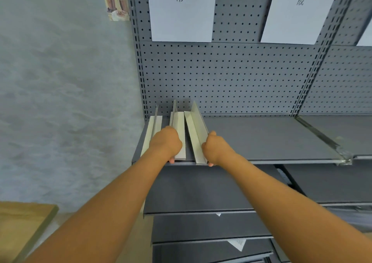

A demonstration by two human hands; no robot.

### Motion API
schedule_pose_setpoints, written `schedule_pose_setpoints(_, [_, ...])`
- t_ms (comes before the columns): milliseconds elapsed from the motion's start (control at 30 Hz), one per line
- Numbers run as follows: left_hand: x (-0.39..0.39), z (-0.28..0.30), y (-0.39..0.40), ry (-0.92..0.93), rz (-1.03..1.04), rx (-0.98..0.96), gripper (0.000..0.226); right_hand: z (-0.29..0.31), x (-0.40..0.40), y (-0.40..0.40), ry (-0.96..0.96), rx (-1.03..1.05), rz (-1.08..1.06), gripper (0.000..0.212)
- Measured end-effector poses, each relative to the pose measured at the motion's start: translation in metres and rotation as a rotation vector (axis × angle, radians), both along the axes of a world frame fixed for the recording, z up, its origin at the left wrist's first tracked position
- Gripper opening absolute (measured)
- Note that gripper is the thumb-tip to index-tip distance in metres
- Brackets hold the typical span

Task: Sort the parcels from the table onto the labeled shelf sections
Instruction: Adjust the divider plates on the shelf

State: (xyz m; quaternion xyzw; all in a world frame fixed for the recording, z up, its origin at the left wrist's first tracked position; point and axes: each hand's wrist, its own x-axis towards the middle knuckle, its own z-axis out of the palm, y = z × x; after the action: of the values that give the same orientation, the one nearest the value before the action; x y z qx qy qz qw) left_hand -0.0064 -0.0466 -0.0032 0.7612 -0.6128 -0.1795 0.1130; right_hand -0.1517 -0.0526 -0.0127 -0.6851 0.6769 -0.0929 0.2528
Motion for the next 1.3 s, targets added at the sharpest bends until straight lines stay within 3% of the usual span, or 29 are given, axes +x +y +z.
schedule_pose_setpoints(300, [-0.034, 0.026, -0.004, -0.001, -0.098, -0.165, 0.020, 0.016, -0.052, 0.007, -0.030, -0.140, -0.088, 0.028])
schedule_pose_setpoints(533, [-0.110, 0.033, -0.002, 0.002, -0.150, -0.108, 0.025, 0.012, -0.122, 0.018, -0.006, -0.125, -0.122, 0.034])
schedule_pose_setpoints(867, [-0.262, 0.025, 0.009, 0.019, -0.200, -0.182, 0.007, 0.014, -0.310, 0.039, -0.051, -0.166, -0.142, 0.023])
schedule_pose_setpoints(1033, [-0.337, 0.018, 0.015, -0.052, -0.188, -0.234, 0.009, 0.014, -0.392, 0.049, -0.023, -0.153, -0.170, 0.033])
schedule_pose_setpoints(1300, [-0.432, 0.022, -0.007, -0.129, -0.247, -0.235, 0.015, 0.011, -0.487, 0.033, -0.015, -0.168, -0.191, 0.023])
